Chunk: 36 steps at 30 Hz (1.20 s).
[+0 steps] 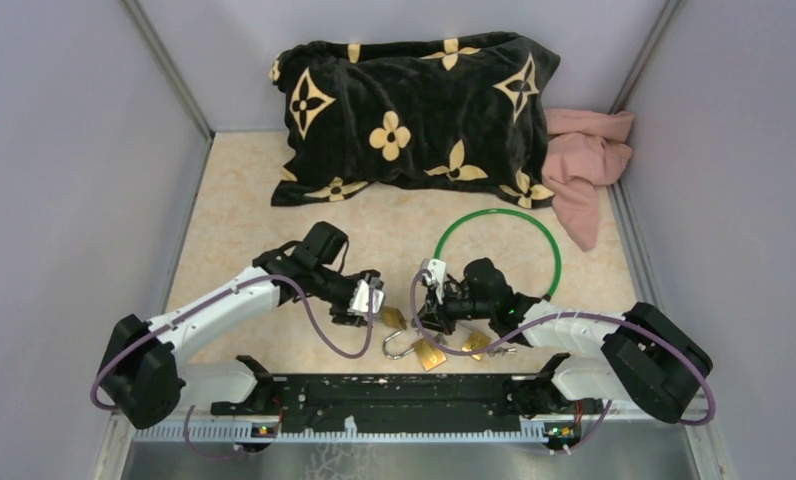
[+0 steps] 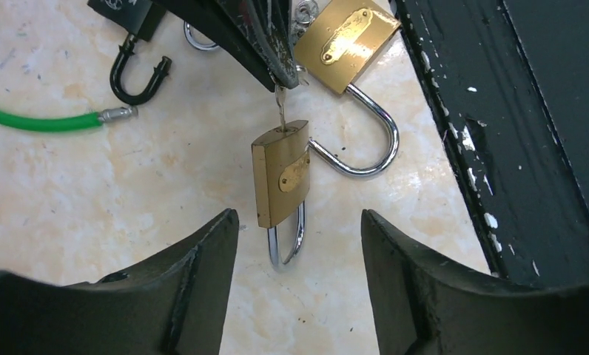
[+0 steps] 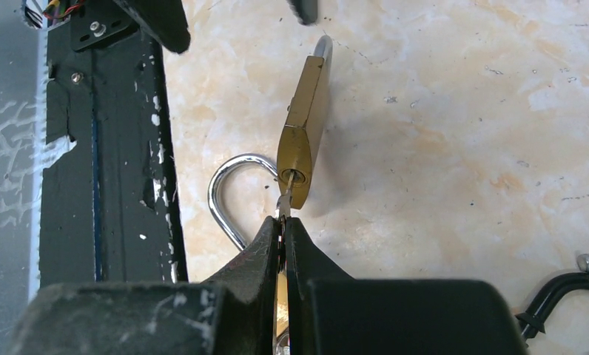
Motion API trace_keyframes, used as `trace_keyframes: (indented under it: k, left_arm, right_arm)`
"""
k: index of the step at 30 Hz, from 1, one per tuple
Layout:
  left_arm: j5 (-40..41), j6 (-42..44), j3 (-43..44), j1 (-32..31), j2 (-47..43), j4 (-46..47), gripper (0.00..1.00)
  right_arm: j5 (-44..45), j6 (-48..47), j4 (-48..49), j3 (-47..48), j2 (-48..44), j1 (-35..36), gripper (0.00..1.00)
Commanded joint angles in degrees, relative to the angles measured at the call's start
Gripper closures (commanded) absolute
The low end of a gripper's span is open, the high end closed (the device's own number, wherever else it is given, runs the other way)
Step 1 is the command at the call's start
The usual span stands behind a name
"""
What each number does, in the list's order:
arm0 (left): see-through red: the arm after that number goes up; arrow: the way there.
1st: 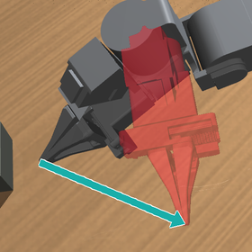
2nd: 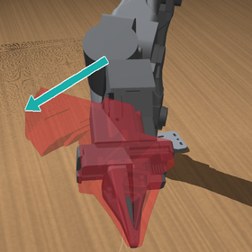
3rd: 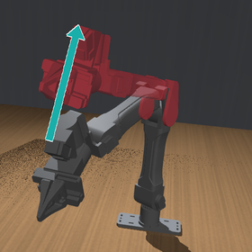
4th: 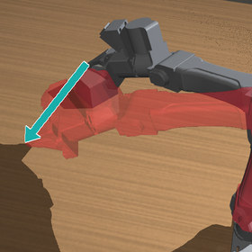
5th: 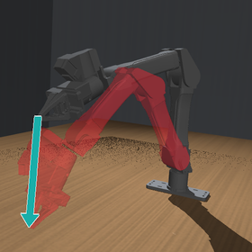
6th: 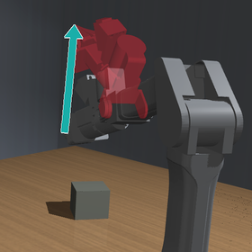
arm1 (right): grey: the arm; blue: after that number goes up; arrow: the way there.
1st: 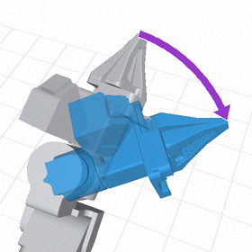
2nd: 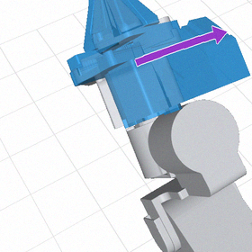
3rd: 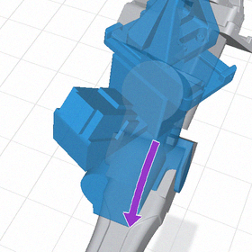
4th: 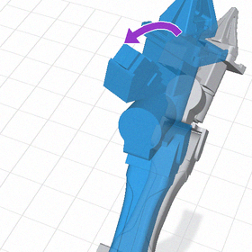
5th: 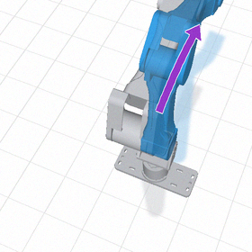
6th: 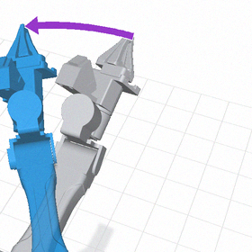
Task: Lock with the key
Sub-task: Lock the lock.
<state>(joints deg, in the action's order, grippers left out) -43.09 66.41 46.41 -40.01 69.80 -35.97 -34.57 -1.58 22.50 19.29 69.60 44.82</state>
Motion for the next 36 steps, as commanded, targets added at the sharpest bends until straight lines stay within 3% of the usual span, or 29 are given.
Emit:
trace_keyframes:
  k: [1,4,7,15,17,18,21,22,26,27,30,31,32,36]
  left_arm:
    - [-1.4,-8.6,-3.2,-0.1,3.0,11.1,0.28]
    - [-0.6,-14.2,-7.1,0.0,4.8,23.7,0.15]
    - [-0.4,-17.0,-8.6,-0.1,6.7,29.4,0.11]
    - [1.8,-14.3,-13.1,-4.4,7.7,34.4,0.27]
    - [3.5,-10.9,-13.9,-6.8,7.7,33.2,0.35]
    - [4.2,-9.6,-14.2,-7.8,7.7,32.7,0.45]
    - [5.8,-8.7,-15.0,-9.3,7.3,33.3,0.9]
    - [6.6,-8.9,-15.5,-9.3,6.9,34.1,1.0]
    - [10.3,-11.8,-16.7,-9.3,4.4,35.5,1.0]
    - [11.0,-12.9,-16.3,-9.3,3.6,35.3,1.0]
    - [11.8,-16.8,-13.8,-9.3,1.6,31.1,1.0]
    - [11.9,-18.4,-12.6,-9.3,1.0,29.2,1.0]
    - [12.0,-20.2,-11.2,-9.3,0.5,27.3,1.0]
    - [10.2,-26.5,-5.1,-8.9,-1.5,18.7,1.0]
  right_arm:
    - [-2.1,-1.3,3.7,3.0,-1.3,0.0,1.0]
    - [-1.9,-1.2,3.6,2.7,-2.0,-0.1,1.0]
    - [-1.7,-1.4,3.3,2.4,-2.9,-0.1,1.0]
    - [-2.0,-0.8,8.2,0.6,-3.2,-0.1,1.0]
    - [-2.1,-0.5,8.9,0.6,-2.3,-0.1,1.0]
    - [-2.1,-0.4,9.1,0.7,-1.9,-0.1,1.0]
    - [-2.0,0.1,9.6,0.6,-1.1,-0.1,1.0]
    - [-2.1,0.5,10.1,0.2,-1.1,-0.2,1.0]
    - [-1.9,3.0,9.4,0.2,-1.6,-0.6,1.0]
    - [-1.3,3.5,8.7,0.4,-1.8,-0.6,0.9]
    - [0.3,3.9,7.2,0.5,-3.5,-0.5,0.38]
    - [1.2,4.2,7.6,0.1,-4.0,-0.6,0.08]
    - [1.8,4.2,8.0,-0.3,-4.7,-0.5,0.02]
    - [-0.5,4.0,18.6,-4.1,-4.4,-0.1,0.02]
